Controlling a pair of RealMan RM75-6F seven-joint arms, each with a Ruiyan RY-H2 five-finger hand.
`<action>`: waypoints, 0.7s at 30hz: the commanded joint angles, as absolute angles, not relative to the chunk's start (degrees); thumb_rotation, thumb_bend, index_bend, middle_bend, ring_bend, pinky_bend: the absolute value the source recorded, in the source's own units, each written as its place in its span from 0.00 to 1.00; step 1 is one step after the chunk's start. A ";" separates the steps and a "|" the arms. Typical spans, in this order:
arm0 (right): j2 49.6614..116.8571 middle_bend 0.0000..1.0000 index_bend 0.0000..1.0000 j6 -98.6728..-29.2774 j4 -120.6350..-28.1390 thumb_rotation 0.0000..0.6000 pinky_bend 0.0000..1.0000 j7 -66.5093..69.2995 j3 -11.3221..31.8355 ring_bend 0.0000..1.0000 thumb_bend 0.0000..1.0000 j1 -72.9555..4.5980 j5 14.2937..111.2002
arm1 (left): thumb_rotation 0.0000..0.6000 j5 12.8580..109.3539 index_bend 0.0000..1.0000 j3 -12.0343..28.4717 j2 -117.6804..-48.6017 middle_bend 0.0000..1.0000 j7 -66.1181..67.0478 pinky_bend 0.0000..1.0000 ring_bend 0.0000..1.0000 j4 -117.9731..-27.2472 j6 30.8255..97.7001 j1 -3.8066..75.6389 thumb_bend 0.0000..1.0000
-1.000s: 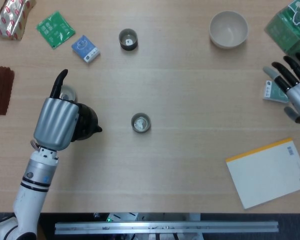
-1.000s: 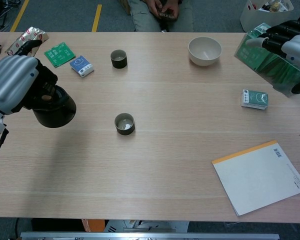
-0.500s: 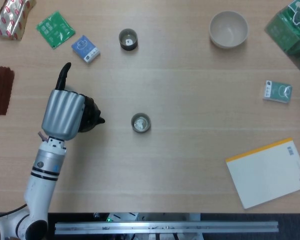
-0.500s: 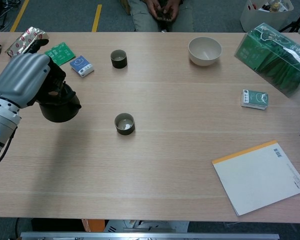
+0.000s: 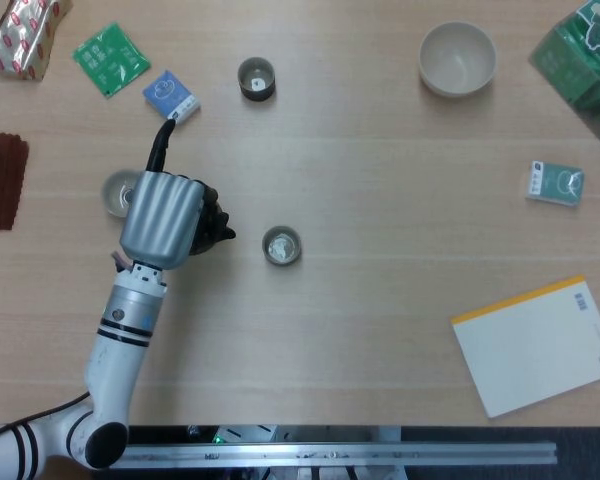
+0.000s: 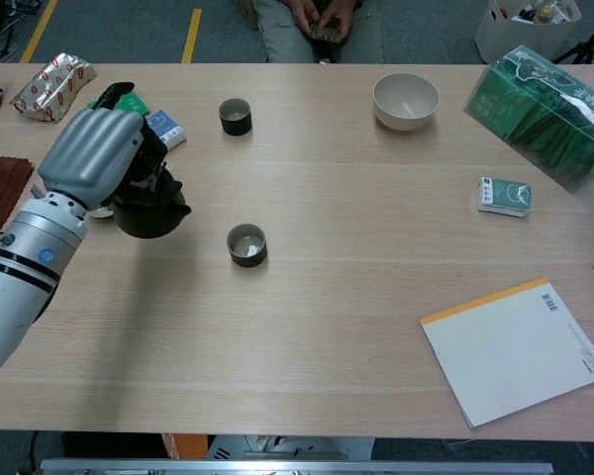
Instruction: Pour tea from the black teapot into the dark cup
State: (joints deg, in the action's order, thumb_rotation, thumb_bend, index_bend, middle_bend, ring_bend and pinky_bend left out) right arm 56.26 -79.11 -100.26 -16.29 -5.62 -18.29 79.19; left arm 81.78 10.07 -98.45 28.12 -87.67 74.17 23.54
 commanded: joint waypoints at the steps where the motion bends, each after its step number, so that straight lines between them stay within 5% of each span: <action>1: 56.16 0.12 0.10 -78.66 -99.94 1.00 0.05 -15.88 -5.19 0.00 0.23 -17.77 79.24 | 1.00 81.78 0.96 9.91 -99.57 1.00 28.64 0.00 0.85 -86.50 74.07 24.26 0.25; 21: 54.95 0.12 0.10 -77.01 -97.95 1.00 0.05 -11.53 -2.92 0.00 0.23 -14.20 79.73 | 1.00 82.26 0.96 9.03 -107.25 1.00 33.95 0.00 0.85 -78.63 74.14 27.77 0.25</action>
State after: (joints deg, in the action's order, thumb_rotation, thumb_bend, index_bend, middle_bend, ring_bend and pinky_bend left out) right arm 54.99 -77.07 -98.03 -11.64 -2.99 -14.31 79.70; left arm 82.38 8.99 -107.01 33.72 -78.81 74.19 27.58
